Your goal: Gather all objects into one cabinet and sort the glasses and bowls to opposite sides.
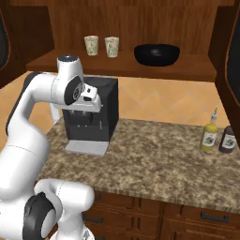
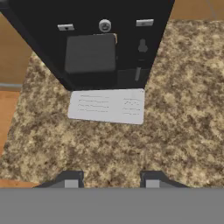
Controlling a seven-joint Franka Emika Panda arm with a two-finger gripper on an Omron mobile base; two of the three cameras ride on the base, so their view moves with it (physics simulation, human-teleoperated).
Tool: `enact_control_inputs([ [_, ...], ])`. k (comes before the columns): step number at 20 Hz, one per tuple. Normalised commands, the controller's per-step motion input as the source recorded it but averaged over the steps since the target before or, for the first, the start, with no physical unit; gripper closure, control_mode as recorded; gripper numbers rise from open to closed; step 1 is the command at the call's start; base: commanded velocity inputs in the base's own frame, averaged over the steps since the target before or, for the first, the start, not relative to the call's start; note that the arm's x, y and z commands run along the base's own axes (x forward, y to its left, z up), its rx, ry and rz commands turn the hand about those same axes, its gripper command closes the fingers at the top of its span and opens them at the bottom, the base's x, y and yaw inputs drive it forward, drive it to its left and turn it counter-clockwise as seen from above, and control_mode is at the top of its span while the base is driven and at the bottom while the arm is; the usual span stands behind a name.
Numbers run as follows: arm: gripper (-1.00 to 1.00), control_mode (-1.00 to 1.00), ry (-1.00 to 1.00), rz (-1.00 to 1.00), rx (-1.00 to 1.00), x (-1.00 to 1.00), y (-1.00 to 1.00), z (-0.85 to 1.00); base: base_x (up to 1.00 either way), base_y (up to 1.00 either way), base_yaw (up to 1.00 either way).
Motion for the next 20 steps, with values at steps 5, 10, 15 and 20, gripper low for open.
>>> enact_control_inputs([
  [5, -1.0, 1.0, 0.0, 0.0, 0.0, 0.0, 0.0, 0.0, -0.36, 0.01, 0.0],
  [10, -1.0, 1.0, 0.0, 0.0, 0.0, 0.0, 0.0, 0.0, -1.0, 0.0, -0.02],
  [15, -1.0, 1.0, 0.0, 0.0, 0.0, 0.0, 0.0, 0.0, -1.0, 0.0, -0.07],
  [20, -1.0, 1.0, 0.0, 0.0, 0.0, 0.0, 0.0, 0.0, -1.0, 0.0, -0.19],
])
